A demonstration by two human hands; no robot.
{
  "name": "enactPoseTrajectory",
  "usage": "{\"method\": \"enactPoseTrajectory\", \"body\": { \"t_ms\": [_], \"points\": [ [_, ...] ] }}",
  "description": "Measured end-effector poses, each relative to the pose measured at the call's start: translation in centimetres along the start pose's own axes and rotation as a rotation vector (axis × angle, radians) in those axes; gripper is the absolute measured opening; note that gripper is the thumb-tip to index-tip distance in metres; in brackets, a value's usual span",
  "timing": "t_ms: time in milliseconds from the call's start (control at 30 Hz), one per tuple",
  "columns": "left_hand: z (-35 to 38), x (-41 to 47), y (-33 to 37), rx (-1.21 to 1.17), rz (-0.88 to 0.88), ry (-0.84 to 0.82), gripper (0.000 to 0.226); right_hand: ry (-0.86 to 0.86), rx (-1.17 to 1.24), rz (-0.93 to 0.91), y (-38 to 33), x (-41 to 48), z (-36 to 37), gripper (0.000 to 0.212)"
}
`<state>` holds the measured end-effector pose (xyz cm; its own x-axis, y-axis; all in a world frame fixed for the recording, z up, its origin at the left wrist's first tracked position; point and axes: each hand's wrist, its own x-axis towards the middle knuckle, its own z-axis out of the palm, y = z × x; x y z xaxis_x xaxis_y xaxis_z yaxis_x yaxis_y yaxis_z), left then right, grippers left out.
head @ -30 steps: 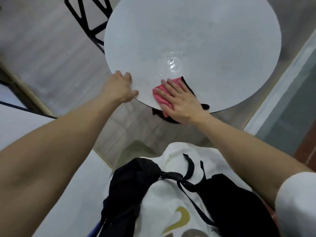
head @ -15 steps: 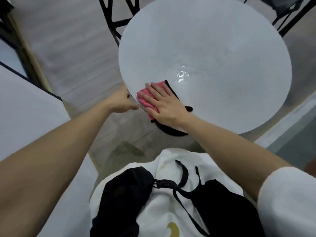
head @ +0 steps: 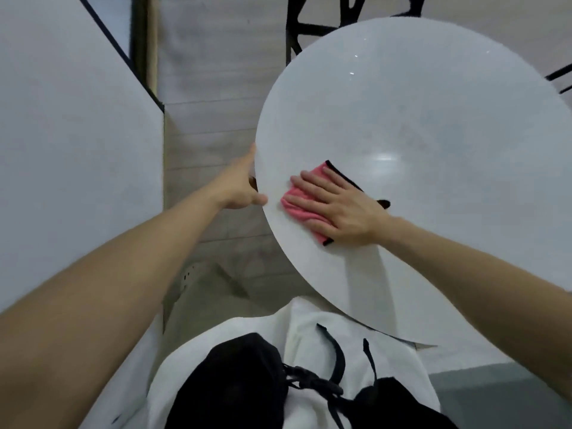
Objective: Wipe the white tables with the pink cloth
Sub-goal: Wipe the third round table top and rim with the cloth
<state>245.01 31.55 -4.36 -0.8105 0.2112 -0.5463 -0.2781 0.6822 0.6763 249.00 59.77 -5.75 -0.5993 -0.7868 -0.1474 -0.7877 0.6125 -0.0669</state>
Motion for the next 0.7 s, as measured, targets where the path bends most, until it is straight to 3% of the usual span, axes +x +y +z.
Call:
{"method": "enactPoseTrajectory", "body": {
  "t_ms": [67, 133, 200, 233, 300, 400, 467, 533, 633, 700],
  "points": [
    [0.1, 0.2, 0.0, -0.002, -0.054, 0.028, 0.129, 0.033, 0.021, 0.048, 5.0, 3.2, -1.0, 0.061],
    [0.2, 0.2, -0.2, -0.002, -0.102, 0.034, 0.131, 0.107, 0.091, 0.287, 8.6, 8.0, -1.8, 0.062],
    [0.2, -0.3, -0.3, -0.007, -0.151, 0.034, 0.130, 0.127, 0.117, 0.461, 8.4, 11.8, -1.9, 0.063],
    [0.1, -0.4, -0.3, 0.009, -0.163, 0.040, 0.129, 0.149, 0.090, 0.459, 7.1, 12.5, -1.6, 0.063],
    [0.2, -0.7, 0.0, 0.039, -0.169, 0.071, 0.124, 0.165, 0.024, 0.216, 3.7, 10.6, -0.9, 0.061],
    [0.4, -1.3, -0.9, 0.023, -0.235, 0.076, 0.095, -0.006, -0.031, -0.341, 2.5, 6.5, -0.8, 0.060],
    [0.6, -1.2, -2.0, 0.043, -0.228, 0.064, 0.070, -0.018, -0.029, -0.414, 6.2, 9.5, -1.8, 0.060],
    [0.5, -0.9, -2.5, 0.035, -0.218, 0.051, 0.055, 0.101, -0.010, -0.148, 10.0, 15.1, -2.5, 0.058],
    [0.3, -0.6, -2.8, 0.027, -0.234, 0.039, 0.053, 0.186, 0.069, 0.346, 10.7, 21.0, -3.4, 0.062],
    [0.3, -0.9, -3.1, 0.017, -0.251, 0.023, 0.054, 0.191, 0.062, 0.326, 6.0, 19.9, -2.7, 0.061]
  ]
}}
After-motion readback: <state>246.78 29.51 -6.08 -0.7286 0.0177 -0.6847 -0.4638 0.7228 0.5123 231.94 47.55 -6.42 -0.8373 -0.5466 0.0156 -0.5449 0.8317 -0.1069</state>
